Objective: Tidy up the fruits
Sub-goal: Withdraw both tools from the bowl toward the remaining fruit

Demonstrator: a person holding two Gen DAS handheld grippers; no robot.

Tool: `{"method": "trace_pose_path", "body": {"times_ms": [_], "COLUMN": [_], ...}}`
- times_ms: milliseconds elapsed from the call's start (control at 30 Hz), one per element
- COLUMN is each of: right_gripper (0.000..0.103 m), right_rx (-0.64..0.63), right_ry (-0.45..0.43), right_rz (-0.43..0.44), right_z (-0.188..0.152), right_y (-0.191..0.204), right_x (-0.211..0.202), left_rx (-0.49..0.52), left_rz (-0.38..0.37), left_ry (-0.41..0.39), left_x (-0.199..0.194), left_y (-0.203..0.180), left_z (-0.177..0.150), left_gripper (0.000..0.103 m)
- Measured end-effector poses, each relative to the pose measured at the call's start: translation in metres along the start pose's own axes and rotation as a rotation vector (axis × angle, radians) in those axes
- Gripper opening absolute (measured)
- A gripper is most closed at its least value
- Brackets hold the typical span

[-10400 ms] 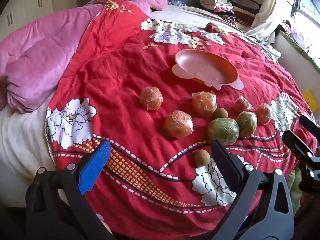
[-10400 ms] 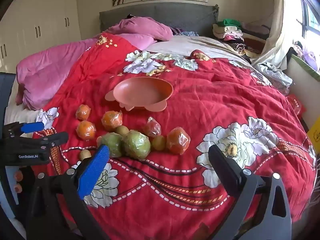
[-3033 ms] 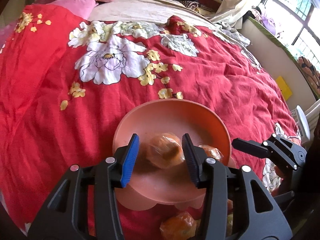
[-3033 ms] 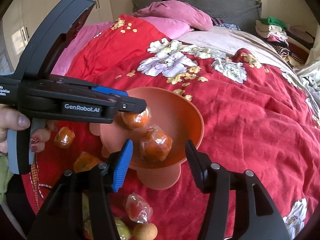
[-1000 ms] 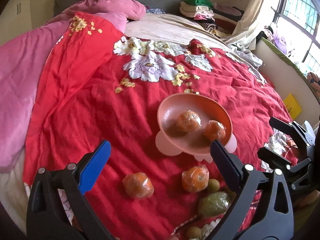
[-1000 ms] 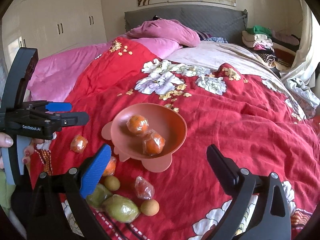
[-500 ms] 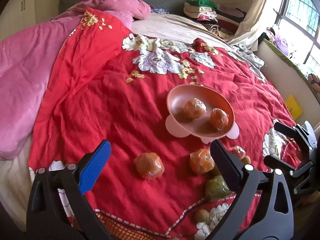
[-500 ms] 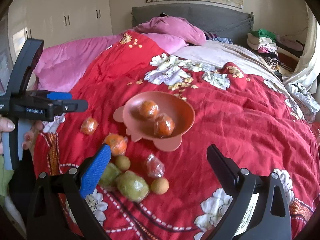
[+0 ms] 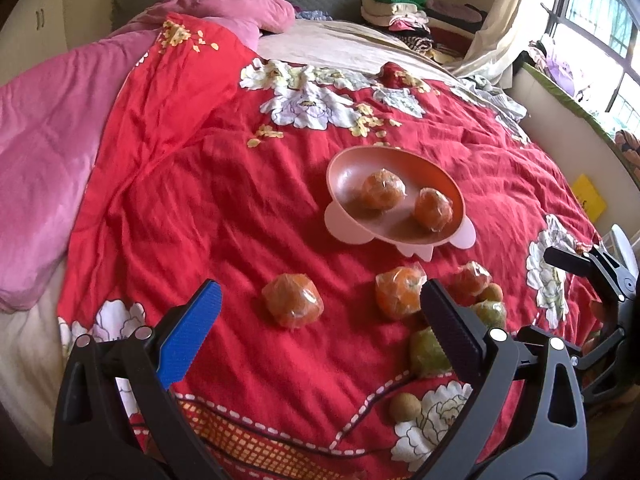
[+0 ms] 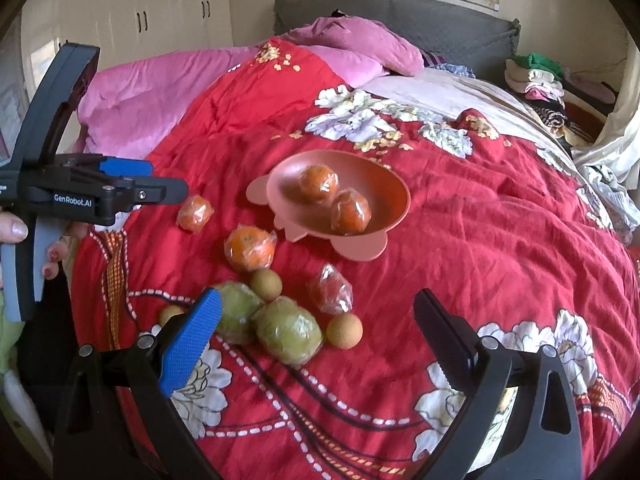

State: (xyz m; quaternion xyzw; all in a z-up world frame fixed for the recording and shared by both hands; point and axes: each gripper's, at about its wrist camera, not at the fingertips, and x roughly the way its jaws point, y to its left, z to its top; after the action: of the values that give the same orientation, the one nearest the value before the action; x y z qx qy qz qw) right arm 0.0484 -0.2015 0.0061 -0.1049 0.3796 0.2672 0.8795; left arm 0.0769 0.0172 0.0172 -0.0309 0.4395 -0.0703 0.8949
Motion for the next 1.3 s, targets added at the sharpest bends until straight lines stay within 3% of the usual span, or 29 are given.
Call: {"method": "trace_pose_path", "body": {"times_ms": [1033,1200,1300], "right_gripper": [0.094,0.079,0.073], "right_rx": [-0.059,-0.053,-0.039], "right_ry": [0.075,0.085,0.084], "right_rz": [0.003,0.015,0.026], "right_z": [-0.026,-0.028,-0.028], "right_y": [0.015,0.015,0.012], "right_x": [0.004,0.007,0.008], "left_rx": [-0.010,-0.028,-0.025], "left_rz": [-0.003,-0.016,-0.036], "left_ry": [0.077,0.069,0.063], "left_x": [0.005,0.006,0.006], "left_y": [0.011,0.017,0.018], "left_z": [-0.037,-0.038,-0.037], "left_gripper": [0.093,0.093,0.087]}}
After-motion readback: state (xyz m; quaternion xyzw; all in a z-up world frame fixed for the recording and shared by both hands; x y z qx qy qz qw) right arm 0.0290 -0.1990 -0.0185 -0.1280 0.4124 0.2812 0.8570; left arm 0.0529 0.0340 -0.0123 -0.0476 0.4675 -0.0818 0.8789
